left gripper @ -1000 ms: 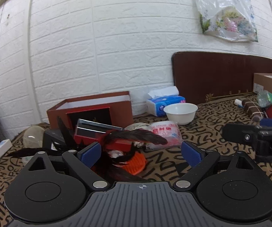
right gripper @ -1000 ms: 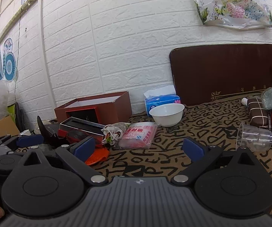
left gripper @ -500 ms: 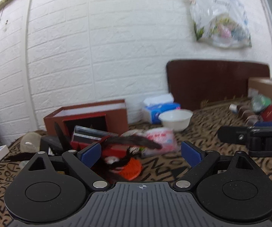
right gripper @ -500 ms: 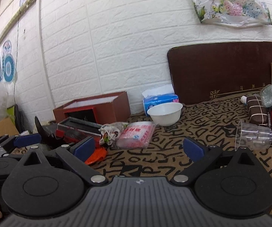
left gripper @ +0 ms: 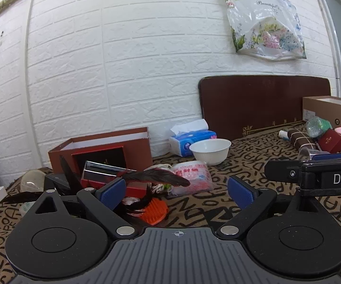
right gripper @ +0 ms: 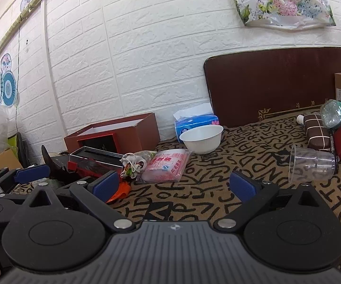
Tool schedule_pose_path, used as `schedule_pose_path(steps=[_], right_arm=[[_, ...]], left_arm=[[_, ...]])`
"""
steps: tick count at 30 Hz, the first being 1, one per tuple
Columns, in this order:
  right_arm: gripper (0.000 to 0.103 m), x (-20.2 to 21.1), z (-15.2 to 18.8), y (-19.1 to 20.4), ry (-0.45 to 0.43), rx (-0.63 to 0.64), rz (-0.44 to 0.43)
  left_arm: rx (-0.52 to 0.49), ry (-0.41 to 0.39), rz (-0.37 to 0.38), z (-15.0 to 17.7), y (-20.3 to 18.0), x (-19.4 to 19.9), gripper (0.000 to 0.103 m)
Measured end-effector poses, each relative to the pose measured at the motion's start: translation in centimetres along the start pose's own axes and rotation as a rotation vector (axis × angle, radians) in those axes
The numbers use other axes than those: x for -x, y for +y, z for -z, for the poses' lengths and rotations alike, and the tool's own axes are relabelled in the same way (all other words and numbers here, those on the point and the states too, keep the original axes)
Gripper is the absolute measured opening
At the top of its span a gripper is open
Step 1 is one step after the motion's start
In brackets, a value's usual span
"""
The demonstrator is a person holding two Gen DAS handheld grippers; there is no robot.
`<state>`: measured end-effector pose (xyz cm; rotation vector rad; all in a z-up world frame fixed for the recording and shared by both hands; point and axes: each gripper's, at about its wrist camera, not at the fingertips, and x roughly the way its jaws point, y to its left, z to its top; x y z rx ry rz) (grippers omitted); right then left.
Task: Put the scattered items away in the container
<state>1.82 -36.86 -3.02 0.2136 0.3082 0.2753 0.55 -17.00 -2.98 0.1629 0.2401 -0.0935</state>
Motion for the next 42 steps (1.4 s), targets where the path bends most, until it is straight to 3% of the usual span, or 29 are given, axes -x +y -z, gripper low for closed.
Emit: schedule_pose_path(steps=[11, 15, 20, 23, 27, 31, 34, 38, 42], right_arm=[[0.1, -1.4, 0.0, 0.6, 0.04, 0.002, -0.027], [0.1, -3.1, -1.3, 0.3, 0.065, 0.0, -0.034], [0.1, -6.4, -3.8, -0.7, 0.084, -0.009, -0.035], [0.1, -8.3, -5.1, -1.8, 0.096, -0.028, -0.04], [0.1, -10.1, -6.1, -3.3, 0.11, -0.032, -0.018], [0.1, -11.5, -6.1, -5.0, 0.129, -0.051, -0.006], [0.1, -11.2, -6.1, -5.8, 0.098, -0.089, -0.033], [0.1, -7.9, -6.3, -4.5, -0.004, -0.059, -0.109], [0.102, -4.7, -5.7, -3.8, -0.093, -0.124, -0.163]], left_arm=[[0.011, 0.015, -0.012, 0.3, 0.9, -0.6, 0.098], [-0.015, 0.015, 0.023, -0.4, 0.7, -1.5, 0.098], [-0.134, 0.097, 0.125, -1.5, -1.7, -5.1, 0.098], [-0.145, 0.143, 0.208, -1.8, -2.9, -7.4, 0.098], [-0.171, 0.153, 0.236, -1.9, -4.3, -10.0, 0.098], [-0.163, 0.175, 0.181, -1.9, -4.6, -12.8, 0.098], [-0.091, 0.109, 0.161, -2.3, -3.1, -11.7, 0.096], [0.024, -0.116, 0.218, -3.6, -0.1, -5.6, 0.103], [-0.111, -0.253, 0.108, -3.9, -0.5, -1.4, 0.103]])
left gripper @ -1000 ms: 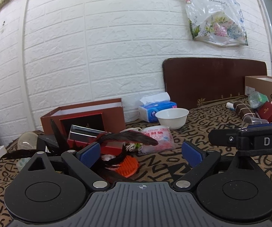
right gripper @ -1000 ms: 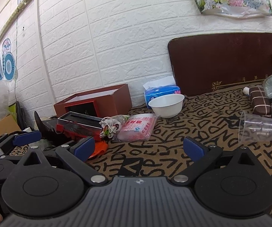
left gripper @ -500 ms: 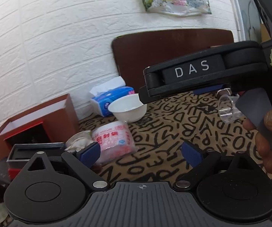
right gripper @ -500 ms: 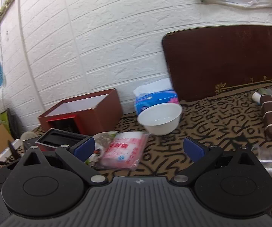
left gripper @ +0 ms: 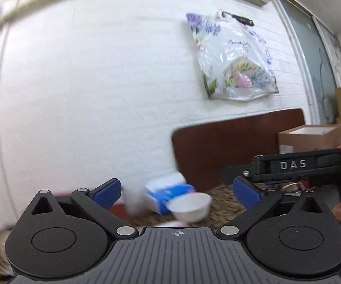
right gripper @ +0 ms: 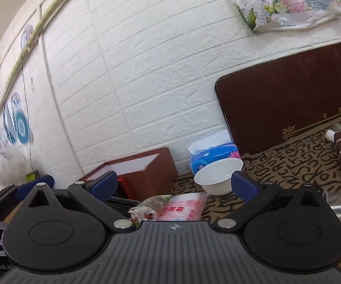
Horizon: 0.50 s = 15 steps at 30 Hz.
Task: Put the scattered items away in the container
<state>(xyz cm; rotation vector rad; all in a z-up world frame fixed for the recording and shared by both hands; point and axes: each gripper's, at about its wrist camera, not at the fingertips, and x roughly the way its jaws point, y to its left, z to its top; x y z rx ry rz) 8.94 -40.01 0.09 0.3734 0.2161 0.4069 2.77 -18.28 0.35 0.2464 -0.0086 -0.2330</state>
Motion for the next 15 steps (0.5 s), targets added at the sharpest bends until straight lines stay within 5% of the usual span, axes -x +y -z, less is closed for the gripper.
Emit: schedule_pose_path(steps=[4, 15], right_arm=[[0.102, 1.6, 0.0, 0.8, -0.021, -0.016, -0.033], [0.102, 4.2, 0.3, 1.9, -0.037, -0.015, 0.024]], left_arm=[[-0.064, 0.033, -0.046, 0.6, -1.0, 1.1, 0.103], [0.015, 0.026, -0.091, 0.7, 0.1, 3.9, 0.103]])
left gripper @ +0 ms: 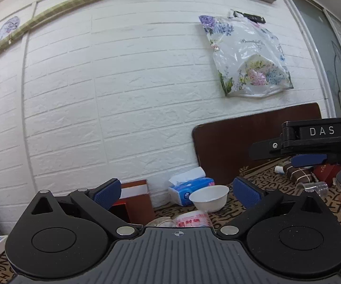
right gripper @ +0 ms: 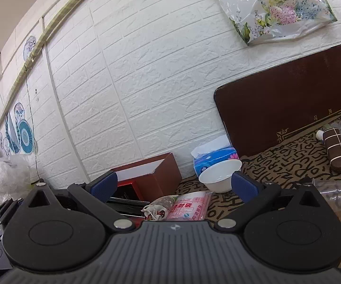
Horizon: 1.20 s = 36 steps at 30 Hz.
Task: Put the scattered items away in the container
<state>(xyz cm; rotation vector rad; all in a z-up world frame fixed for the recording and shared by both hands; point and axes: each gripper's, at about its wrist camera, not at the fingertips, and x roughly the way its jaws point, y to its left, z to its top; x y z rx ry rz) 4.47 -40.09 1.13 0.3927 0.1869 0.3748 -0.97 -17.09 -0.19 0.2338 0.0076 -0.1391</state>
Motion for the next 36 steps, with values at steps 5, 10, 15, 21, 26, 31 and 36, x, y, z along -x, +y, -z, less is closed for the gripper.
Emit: schedule_pose_path(steps=[5, 10, 15, 21, 26, 31, 36], right_arm=[[0.102, 0.4, 0.3, 1.0, 0.006, 0.024, 0.016], [0.102, 0.6, 0.7, 1.8, 0.009, 0.038, 0.034], [0.102, 0.9, 1.0, 2.4, 0.007, 0.054, 0.045], [0.102, 0.8, 1.5, 2.8, 0.024, 0.067, 0.053], [0.102, 0.5, 2.1, 3.1, 0.053, 0.088, 0.057], [0.102, 0.7, 2.8, 3.3, 0.062, 0.1, 0.055], [0.102, 1.0, 3.4, 2.9, 0.055, 0.101, 0.057]], left_arm=[[0.029, -0.001, -0.024, 0.2, 1.3, 1.1, 0.103], [0.067, -0.016, -0.051, 0.0, 2.5, 2.0, 0.103], [0.088, -0.028, -0.071, -0.1, 3.7, 2.7, 0.103], [0.1, -0.036, -0.089, 0.1, 4.5, 3.2, 0.103], [0.126, -0.016, -0.098, 0.6, 5.2, 2.9, 0.103], [0.13, -0.05, -0.099, 0.7, 5.5, 3.7, 0.103], [0.169, -0.159, -0.07, -0.1, 5.9, 6.1, 0.103]])
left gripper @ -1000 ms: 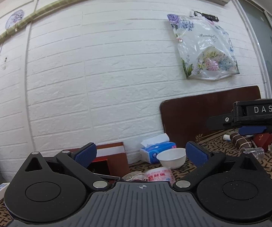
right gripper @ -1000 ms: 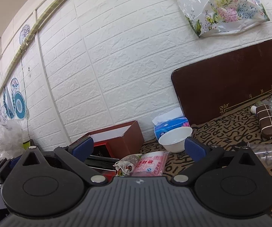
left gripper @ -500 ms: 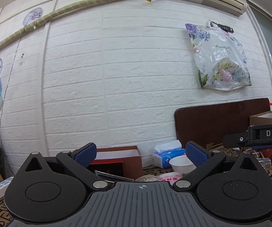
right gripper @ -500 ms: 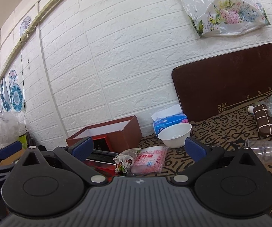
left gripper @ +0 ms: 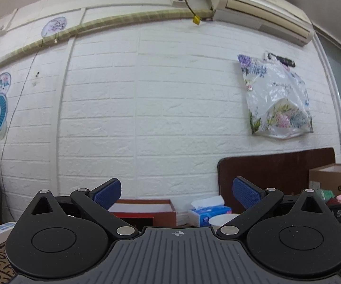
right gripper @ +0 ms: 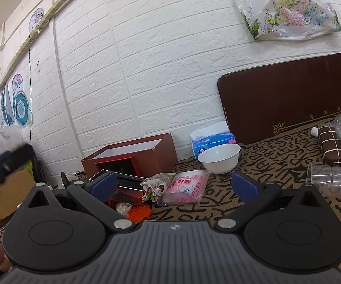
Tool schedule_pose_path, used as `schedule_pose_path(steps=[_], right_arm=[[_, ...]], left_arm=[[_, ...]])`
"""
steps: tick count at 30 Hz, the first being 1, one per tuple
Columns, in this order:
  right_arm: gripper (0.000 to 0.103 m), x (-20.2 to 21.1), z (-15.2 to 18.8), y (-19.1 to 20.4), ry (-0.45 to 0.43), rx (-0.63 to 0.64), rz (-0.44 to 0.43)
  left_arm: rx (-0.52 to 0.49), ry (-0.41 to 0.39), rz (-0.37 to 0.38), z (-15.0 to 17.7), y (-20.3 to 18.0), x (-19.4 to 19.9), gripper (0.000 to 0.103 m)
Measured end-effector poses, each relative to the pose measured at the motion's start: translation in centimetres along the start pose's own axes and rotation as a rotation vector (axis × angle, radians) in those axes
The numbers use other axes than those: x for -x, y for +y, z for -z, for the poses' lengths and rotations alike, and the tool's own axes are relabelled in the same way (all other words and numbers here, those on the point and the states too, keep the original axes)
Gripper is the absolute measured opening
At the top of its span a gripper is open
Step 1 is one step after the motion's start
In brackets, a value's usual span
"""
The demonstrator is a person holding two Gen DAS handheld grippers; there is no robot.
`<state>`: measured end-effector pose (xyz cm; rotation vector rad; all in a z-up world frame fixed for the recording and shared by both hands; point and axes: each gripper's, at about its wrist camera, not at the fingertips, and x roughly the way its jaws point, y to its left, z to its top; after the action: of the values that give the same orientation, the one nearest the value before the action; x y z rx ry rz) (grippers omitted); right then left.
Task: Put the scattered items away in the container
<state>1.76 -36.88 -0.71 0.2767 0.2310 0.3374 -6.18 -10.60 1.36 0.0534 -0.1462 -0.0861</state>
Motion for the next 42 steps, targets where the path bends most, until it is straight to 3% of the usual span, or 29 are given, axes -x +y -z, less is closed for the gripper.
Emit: schedule_pose_path(steps=[6, 10, 14, 19, 27, 34, 42], right_arm=[[0.102, -0.4, 0.3, -0.4, 0.018, -0.018, 0.003], [0.102, -0.6, 0.4, -0.1, 0.03, -0.008, -0.008], [0.102, -0.4, 0.6, 0.0, 0.034, -0.008, -0.014], [0.102, -0.4, 0.5, 0.0, 0.037, -0.016, -0.019], [0.102, -1.0, 1.3, 0.1, 0.097, -0.041, -0.027], [0.102, -1.1, 1.9, 1.4, 0.138, -0.028, -0.058], [0.102, -0.6, 1.6, 1.9, 0.133, -0.015, -0.062]], left_arm=[[-0.058, 0.01, 0.016, -1.1, -0.9, 0.1, 0.103], [-0.032, 0.104, -0.037, -0.8, -1.1, -1.2, 0.103], [-0.063, 0.148, -0.15, -0.3, -1.5, -1.8, 0.103], [-0.07, 0.185, -0.146, -0.1, -1.4, -2.2, 0.103], [0.04, 0.47, -0.169, 1.9, 0.9, -5.9, 0.103], [0.068, 0.699, -0.192, 4.5, 1.8, -7.9, 0.103], [0.089, 0.696, -0.197, 4.0, 2.1, -7.7, 0.103]])
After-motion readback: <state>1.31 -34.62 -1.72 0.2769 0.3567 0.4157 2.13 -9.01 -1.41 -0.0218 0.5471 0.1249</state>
